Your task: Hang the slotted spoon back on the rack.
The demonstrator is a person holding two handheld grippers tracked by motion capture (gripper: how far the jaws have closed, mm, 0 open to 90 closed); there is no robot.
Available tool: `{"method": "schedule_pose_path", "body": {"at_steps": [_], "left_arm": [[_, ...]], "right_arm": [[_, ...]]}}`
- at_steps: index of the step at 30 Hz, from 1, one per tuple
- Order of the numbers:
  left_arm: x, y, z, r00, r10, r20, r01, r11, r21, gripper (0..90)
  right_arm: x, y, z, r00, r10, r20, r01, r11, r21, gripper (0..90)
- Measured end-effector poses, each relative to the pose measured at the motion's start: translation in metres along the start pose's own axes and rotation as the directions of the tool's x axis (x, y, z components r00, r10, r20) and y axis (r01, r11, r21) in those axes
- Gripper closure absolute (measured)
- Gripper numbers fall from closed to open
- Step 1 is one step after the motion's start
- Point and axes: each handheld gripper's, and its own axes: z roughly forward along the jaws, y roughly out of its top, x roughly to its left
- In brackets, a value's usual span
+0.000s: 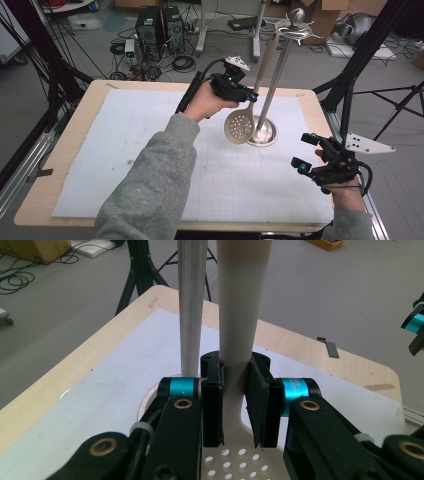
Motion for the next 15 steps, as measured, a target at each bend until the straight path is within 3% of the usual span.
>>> {"method": "schedule_pose_path", "body": {"at_steps": [8,10,15], "left_arm": [[-0.0005,-0.0004,0.0022,0.9999,0.011,-0.013,-0.011,0.9999,0.003,77.1],[-0.0014,-0.0007,0.0017,0.9991,0.033,-0.028,-0.033,0.9994,0.014,76.4],[-0.005,-0.0018,-0.0019,0.9984,0.053,-0.021,-0.053,0.9986,-0.006,65.5]], "right_arm": [[0.0006,-0.0005,-0.0006,0.9999,0.006,0.01,-0.006,1.0,0.002,1.4],[0.0001,-0.0007,0.0001,0.9999,-0.004,0.012,0.004,1.0,0.002,1.4],[0.0003,-0.0007,0.0002,0.9999,-0.004,0.011,0.004,1.0,0.0,1.4]]}}
